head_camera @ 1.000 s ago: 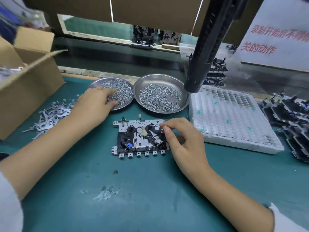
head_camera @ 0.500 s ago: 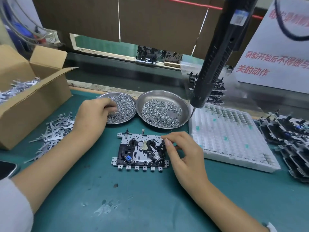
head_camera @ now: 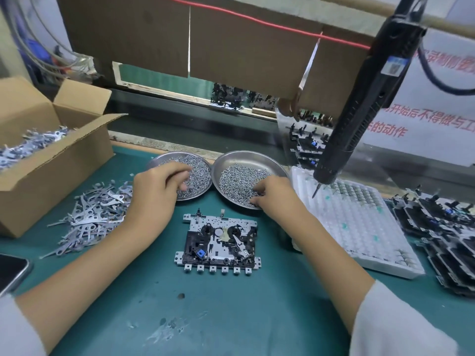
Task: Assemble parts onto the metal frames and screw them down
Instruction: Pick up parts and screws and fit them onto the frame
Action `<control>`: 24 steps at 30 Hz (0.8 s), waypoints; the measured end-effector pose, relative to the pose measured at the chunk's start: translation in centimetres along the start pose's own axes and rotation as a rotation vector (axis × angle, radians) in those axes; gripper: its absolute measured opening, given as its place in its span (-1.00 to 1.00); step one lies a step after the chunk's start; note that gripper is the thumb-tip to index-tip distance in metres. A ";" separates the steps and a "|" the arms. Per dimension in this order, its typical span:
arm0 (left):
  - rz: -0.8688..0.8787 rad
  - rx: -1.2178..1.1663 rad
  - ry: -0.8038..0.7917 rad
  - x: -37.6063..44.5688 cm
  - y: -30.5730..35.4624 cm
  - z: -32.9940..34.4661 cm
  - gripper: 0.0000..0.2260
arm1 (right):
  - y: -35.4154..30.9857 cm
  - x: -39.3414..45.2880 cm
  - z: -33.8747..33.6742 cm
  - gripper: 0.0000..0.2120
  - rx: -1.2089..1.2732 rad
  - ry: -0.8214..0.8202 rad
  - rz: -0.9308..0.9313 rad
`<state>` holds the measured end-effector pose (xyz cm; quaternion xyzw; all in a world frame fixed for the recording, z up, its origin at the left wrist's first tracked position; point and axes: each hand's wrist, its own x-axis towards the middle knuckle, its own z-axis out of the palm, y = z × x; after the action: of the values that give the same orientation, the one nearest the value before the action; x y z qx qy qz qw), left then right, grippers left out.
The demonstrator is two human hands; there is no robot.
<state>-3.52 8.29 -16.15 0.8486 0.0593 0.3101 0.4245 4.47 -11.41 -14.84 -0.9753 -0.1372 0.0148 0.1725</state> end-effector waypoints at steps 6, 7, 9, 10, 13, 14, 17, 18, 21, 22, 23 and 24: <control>-0.128 -0.156 -0.005 -0.8 0.6 0.5 -0.81 | 0.6 0.5 0.1 -0.84 0.119 0.068 0.042; -0.143 -0.192 -0.010 -0.9 0.6 0.4 -0.80 | 0.8 0.3 0.1 -0.84 0.159 0.100 0.037; -0.189 -0.307 -0.022 -1.2 0.8 0.5 -0.80 | 1.1 -0.1 0.1 -0.83 0.198 0.165 0.005; -0.217 -0.381 -0.030 -1.3 0.9 0.5 -0.80 | 1.3 -0.2 0.1 -0.82 0.208 0.204 -0.023; -0.271 -0.547 -0.074 -1.8 1.6 0.7 -0.82 | 1.5 -1.0 0.2 -0.83 0.314 0.307 -0.083; -0.281 -0.578 -0.090 -2.0 1.8 0.8 -0.82 | 1.5 -1.4 0.2 -0.83 0.390 0.321 -0.082; -0.251 -0.591 -0.118 -2.7 2.5 1.0 -0.79 | 1.2 -2.7 0.2 -0.84 0.626 0.299 -0.046; -0.220 -0.569 -0.121 -3.0 2.7 1.1 -0.77 | 1.0 -3.2 0.1 -0.84 0.714 0.285 -0.043; -0.141 -0.542 -0.117 -3.9 3.4 1.2 -0.74 | 0.0 -5.2 -0.2 -0.84 1.052 0.198 -0.056; -0.124 -0.545 -0.110 -4.1 3.6 1.3 -0.73 | -0.3 -5.9 -0.2 -0.87 1.158 0.144 -0.061; -0.107 -0.555 -0.102 -4.3 3.7 1.3 -0.72 | -0.7 -6.6 -0.1 -0.91 1.248 0.080 -0.060; -0.090 -0.568 -0.095 -4.6 3.8 1.3 -0.71 | -1.0 -7.2 -0.1 -0.93 1.323 0.016 -0.054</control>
<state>-7.02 3.31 -16.04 0.7059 -0.0122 0.2553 0.6606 -2.69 -12.48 -14.58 -0.6601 -0.1224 0.0844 0.7363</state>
